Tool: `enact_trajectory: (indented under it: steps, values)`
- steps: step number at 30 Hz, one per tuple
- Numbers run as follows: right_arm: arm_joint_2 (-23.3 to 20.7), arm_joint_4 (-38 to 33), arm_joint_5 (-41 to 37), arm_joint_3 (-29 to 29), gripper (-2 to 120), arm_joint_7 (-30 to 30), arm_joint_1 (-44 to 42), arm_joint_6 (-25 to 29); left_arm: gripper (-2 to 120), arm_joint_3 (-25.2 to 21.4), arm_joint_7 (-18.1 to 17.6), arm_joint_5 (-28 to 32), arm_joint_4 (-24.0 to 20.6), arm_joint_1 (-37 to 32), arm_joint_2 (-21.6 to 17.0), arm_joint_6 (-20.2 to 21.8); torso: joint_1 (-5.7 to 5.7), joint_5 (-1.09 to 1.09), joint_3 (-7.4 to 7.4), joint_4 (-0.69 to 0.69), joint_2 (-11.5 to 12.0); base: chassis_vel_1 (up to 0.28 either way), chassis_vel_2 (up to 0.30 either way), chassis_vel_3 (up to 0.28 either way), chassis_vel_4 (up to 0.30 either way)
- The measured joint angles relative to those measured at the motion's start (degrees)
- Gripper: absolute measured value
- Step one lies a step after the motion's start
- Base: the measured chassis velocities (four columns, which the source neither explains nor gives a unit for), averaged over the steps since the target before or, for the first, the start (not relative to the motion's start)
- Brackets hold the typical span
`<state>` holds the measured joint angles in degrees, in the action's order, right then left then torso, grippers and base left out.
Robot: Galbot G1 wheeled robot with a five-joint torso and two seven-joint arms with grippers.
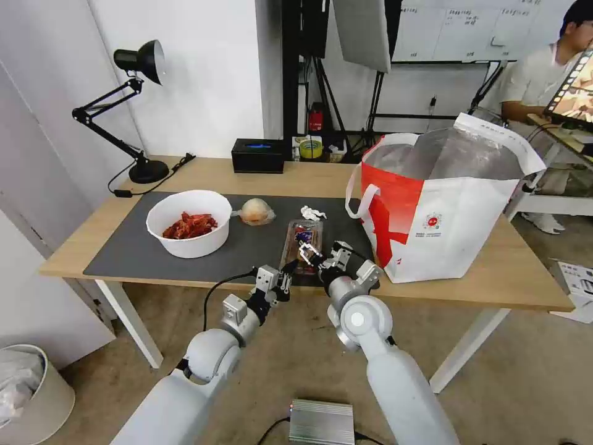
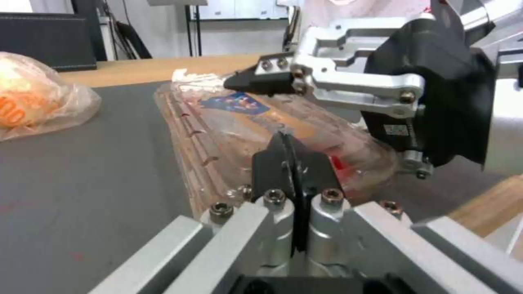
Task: Pick up the trash from the table and place it into the takeout bag.
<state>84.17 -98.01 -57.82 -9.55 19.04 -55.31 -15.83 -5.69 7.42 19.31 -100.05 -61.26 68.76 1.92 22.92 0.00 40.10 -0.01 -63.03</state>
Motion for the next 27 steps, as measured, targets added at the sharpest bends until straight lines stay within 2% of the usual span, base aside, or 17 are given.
enact_trajectory:
  steps: [1,4,5,6,9,10,13,16,25,27]
  values:
    - [0.00,0.00,0.00,0.00,55,0.00,0.00,0.00,0,0.00,0.00,0.00,0.00,0.00,0.00,0.00,0.00,0.00,0.00,0.00,0.00,0.000,0.000,0.000,0.000]
    - [-0.02,0.27,-0.03,-0.19,43,-0.18,0.01,0.08,0,-0.01,0.00,0.01,0.22,0.06,0.11,-0.01,0.00,0.00,0.00,0.00,0.00,0.000,0.000,0.000,0.000]
    - [-0.09,0.39,-0.04,-0.30,36,-0.36,0.05,0.12,0,-0.04,-0.02,0.03,0.21,-0.01,0.12,-0.09,0.00,0.00,0.00,0.00,0.00,0.000,0.000,0.000,0.000]
    - [-0.09,0.39,-0.04,-0.30,36,-0.36,0.05,0.12,0,-0.04,-0.02,0.03,0.21,-0.01,0.12,-0.09,0.00,0.00,0.00,0.00,0.00,0.000,0.000,0.000,0.000]
    - [0.04,0.72,-0.05,-0.51,23,-0.42,0.16,0.18,0,-0.17,-0.07,0.28,0.10,-0.39,-0.01,-0.20,0.00,0.00,0.00,0.00,0.00,0.000,0.000,0.000,0.000]
    - [0.04,0.72,-0.05,-0.51,23,-0.42,0.16,0.18,0,-0.17,-0.07,0.28,0.10,-0.39,-0.01,-0.20,0.00,0.00,0.00,0.00,0.00,0.000,0.000,0.000,0.000]
    - [0.28,0.80,-0.04,-0.65,7,-0.42,0.15,0.24,0,-0.18,-0.15,0.33,0.10,-0.55,0.16,-0.22,0.00,0.00,0.00,0.00,0.00,0.000,0.000,0.000,0.000]
    - [0.38,0.81,-0.02,-0.68,0,-0.43,0.06,0.26,0,-0.16,-0.16,0.34,0.10,-0.59,0.27,-0.22,0.00,0.00,0.00,0.00,0.00,0.000,0.000,0.000,0.000]
    - [0.19,0.57,0.00,-0.81,0,-0.53,-0.77,0.44,0,-0.37,-0.41,0.53,-0.27,-0.72,0.29,-0.14,0.00,0.00,0.00,0.01,0.00,0.000,0.000,0.000,0.000]
    - [0.13,0.45,0.00,-0.82,0,-0.53,-0.85,0.45,5,-0.49,-0.66,0.88,-0.55,-0.72,0.25,-0.11,0.00,0.00,0.00,0.01,0.00,0.000,0.000,0.000,0.000]
